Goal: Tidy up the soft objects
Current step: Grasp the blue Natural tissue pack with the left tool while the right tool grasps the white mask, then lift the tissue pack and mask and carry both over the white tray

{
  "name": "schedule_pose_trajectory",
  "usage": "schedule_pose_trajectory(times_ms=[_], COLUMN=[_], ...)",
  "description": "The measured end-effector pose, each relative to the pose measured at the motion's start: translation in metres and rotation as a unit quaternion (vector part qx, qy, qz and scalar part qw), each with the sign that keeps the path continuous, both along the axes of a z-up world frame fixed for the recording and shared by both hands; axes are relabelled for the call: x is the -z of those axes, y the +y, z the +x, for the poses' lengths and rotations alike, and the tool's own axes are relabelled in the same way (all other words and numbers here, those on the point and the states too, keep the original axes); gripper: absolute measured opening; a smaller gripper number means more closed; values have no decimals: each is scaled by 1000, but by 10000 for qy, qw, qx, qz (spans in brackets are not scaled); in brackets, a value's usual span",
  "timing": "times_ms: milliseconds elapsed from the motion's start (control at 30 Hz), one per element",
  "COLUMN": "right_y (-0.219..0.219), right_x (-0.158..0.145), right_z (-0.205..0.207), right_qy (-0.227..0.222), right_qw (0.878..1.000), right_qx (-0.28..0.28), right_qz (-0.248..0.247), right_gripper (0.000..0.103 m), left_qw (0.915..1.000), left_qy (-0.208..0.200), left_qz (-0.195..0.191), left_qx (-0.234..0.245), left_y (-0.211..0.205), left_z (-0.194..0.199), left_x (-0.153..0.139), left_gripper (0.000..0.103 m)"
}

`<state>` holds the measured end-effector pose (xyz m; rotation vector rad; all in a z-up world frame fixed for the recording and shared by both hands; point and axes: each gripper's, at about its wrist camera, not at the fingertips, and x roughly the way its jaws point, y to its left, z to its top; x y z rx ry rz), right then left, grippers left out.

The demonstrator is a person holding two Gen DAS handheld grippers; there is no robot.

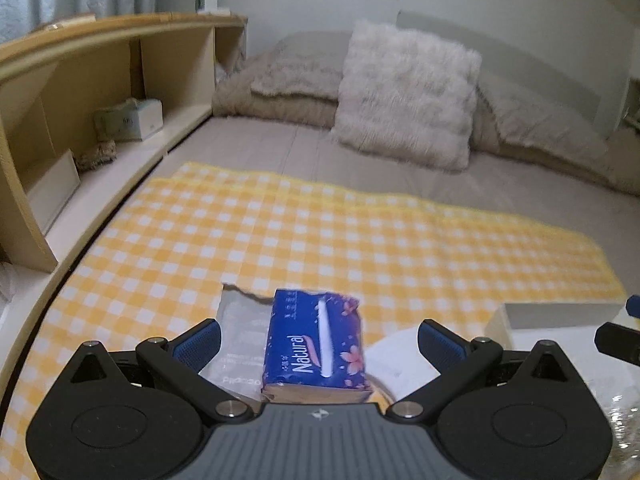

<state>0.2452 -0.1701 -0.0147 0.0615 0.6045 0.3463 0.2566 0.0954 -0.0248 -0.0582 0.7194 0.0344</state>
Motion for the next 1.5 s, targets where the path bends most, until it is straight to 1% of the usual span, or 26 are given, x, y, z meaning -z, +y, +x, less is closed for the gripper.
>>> schedule_pose_trajectory(times_ms=[133,200,267,333,367,433,500,600,700,767,833,867,900,933,1033,1067,1100,1167,1200,1233,1267,1333,1400,1500], right_y=[16,27,37,47,53,63,72,86,98,104,110,112,114,116,121,121,121,120,119,117,115,109,106,104], right_x=[15,23,34,44,50,60,70,84,96,103,110,115,119,123,125,125,125,123,121,120,119,116,114,110], right_z=[23,34,44,53,57,64,69,74,80,84,86,88,89,89,87,86,86,85,84,85,87,88,88,85], right_qy=[109,175,281,451,544,683,815,945,1093,1206,1286,1332,1391,1434,1390,1395,1409,1406,1385,1378,1389,1418,1421,1369], right_qw=[9999,9996,9985,9962,9946,9917,9884,9826,9787,9766,9739,9724,9704,9684,9667,9665,9661,9655,9657,9661,9667,9680,9679,9675], right_qx=[-35,-92,-265,-411,-509,-702,-901,-1191,-1317,-1365,-1401,-1419,-1454,-1504,-1547,-1556,-1580,-1616,-1601,-1577,-1544,-1517,-1535,-1572], right_qz=[-11,-185,-375,-627,-727,-830,-912,-1068,-1133,-1146,-1238,-1285,-1335,-1382,-1489,-1489,-1476,-1478,-1500,-1507,-1498,-1409,-1391,-1429], right_gripper=[103,103,103,102,101,90,89,88,88,86,78,76,71,69,68,67,64,56,44,34,28,18,12,9], left_qw=[9997,9992,9984,9980,9980,9983,9985,9979,9972,9965,9960,9955,9951,9946,9928,9921,9915,9899,9890,9886,9885,9888,9887,9879], left_qy=[232,320,379,432,467,511,546,648,744,800,862,915,957,998,1103,1153,1204,1323,1384,1412,1411,1402,1428,1486], left_qz=[106,232,404,457,424,283,85,-22,120,223,236,229,238,271,398,414,417,415,417,427,465,431,380,354], left_qx=[31,52,61,75,83,85,44,-3,5,-7,-15,16,50,95,227,261,272,307,302,291,279,275,243,257], left_y=[1,-1,-4,-5,-6,-4,-1,1,0,0,2,2,2,1,-3,-3,-4,-3,-3,-3,-3,-3,-2,-3], left_z=[22,31,39,46,50,57,64,73,80,83,86,87,88,89,90,90,90,91,91,91,91,89,89,88], left_x=[21,30,36,42,44,48,52,59,66,70,74,77,79,80,85,87,89,93,95,96,96,95,94,93], left_gripper=[103,103,103,103,103,103,103,103,103,103,103,103,103,103,100,94,88,83,81,73,67,62,57,56])
